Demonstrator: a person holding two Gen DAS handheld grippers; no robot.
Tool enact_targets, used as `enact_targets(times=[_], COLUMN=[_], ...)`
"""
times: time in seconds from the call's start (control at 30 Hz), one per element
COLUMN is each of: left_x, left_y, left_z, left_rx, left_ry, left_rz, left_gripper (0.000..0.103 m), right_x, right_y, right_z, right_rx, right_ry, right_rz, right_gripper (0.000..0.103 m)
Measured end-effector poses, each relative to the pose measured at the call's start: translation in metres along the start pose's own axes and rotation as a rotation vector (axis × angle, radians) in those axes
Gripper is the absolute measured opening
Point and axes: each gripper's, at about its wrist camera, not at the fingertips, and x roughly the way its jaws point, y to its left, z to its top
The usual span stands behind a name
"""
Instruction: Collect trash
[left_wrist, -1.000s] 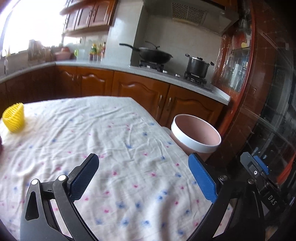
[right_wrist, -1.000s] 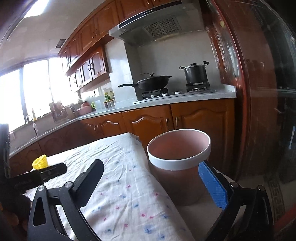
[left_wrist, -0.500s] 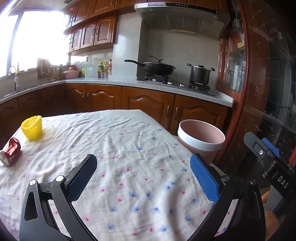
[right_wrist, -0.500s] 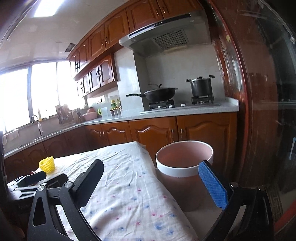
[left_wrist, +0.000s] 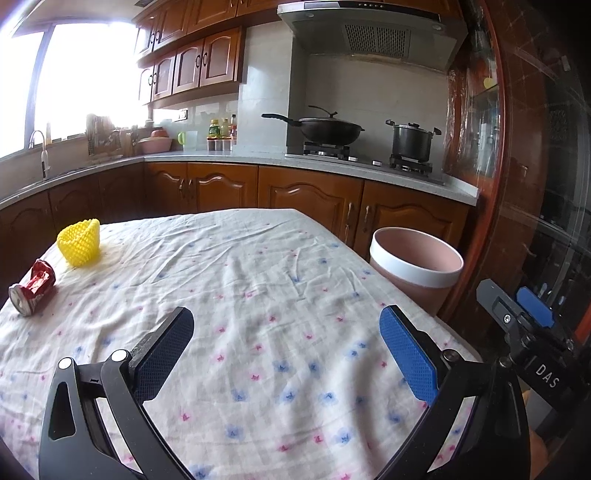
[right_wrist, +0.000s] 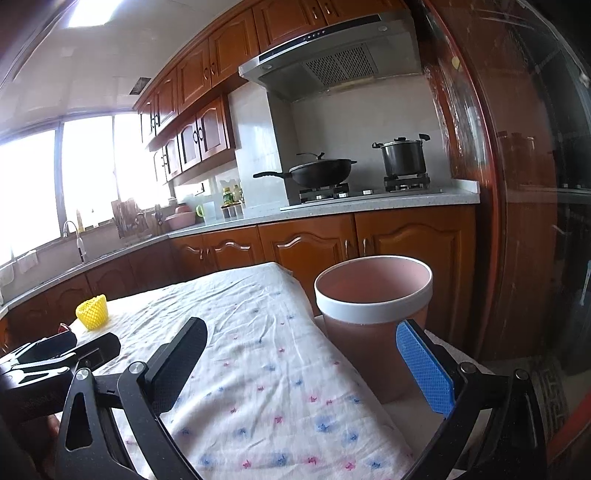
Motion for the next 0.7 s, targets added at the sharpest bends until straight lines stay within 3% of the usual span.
enact_targets(times=[0.7], left_x=[-0.0029], left_y=[0.0054], left_z=[-0.0041], left_rx=[-0.012], left_ry=[-0.001], left_rz=[0.042], left_gripper=[0.103], right_x=[0.0002], right_y=[0.0055], right_z=[-0.0049], right_rx=[-0.005], right_ry=[-0.008], right_rz=[0.023], right_gripper=[0.103])
